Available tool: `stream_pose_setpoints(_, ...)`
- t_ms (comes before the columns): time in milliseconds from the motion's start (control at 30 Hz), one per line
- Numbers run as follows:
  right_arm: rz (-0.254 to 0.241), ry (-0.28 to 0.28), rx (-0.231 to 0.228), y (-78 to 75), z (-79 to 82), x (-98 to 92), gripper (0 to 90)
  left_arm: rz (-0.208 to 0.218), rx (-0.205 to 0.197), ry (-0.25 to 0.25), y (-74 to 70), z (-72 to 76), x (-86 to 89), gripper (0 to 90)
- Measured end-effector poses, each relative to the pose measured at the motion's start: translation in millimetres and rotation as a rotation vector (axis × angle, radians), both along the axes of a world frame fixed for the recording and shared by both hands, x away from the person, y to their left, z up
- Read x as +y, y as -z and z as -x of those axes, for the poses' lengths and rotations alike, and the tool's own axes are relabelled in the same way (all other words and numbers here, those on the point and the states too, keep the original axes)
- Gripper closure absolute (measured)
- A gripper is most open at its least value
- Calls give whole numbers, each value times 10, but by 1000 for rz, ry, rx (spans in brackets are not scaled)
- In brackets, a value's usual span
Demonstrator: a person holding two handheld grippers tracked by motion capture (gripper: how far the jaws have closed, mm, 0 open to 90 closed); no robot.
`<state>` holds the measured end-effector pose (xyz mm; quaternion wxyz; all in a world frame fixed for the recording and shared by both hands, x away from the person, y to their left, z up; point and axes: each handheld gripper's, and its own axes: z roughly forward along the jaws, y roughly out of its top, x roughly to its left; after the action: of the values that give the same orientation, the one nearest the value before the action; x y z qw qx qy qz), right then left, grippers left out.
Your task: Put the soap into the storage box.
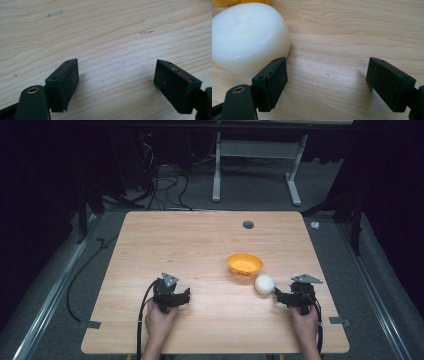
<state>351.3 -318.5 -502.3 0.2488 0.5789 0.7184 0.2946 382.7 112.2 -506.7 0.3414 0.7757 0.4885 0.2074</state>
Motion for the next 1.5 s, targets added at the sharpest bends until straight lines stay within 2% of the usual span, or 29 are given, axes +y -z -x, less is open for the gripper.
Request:
stream_pose_setpoints(567, 3, 1, 0, 0, -7, -1, 178, 2, 1, -1, 0, 0, -1, 207)
stream_pose_setpoints(1000, -4, -35, 7, -3, -2, -20, 171, 2, 1, -1, 0, -1, -1, 206)
stream_pose_setpoints(1100, -6, -38, 4, -5, 7, -24, 194, 2, 1, -1, 0, 0, -2, 205)
stream_pose_setpoints(1200, -38, -51, 7, -25, 13, -49, 239, 2, 1, 0, -1, 0, -2, 205)
stream_pose_setpoints(1333, -44, -66, -20, -77, 55, -63, 254, 2, 1, 1, 0, 0, -2, 203)
stream_pose_setpoints(1500, -54, -75, -29, -109, 114, -71, 259, 2, 1, 0, 0, 0, -2, 203)
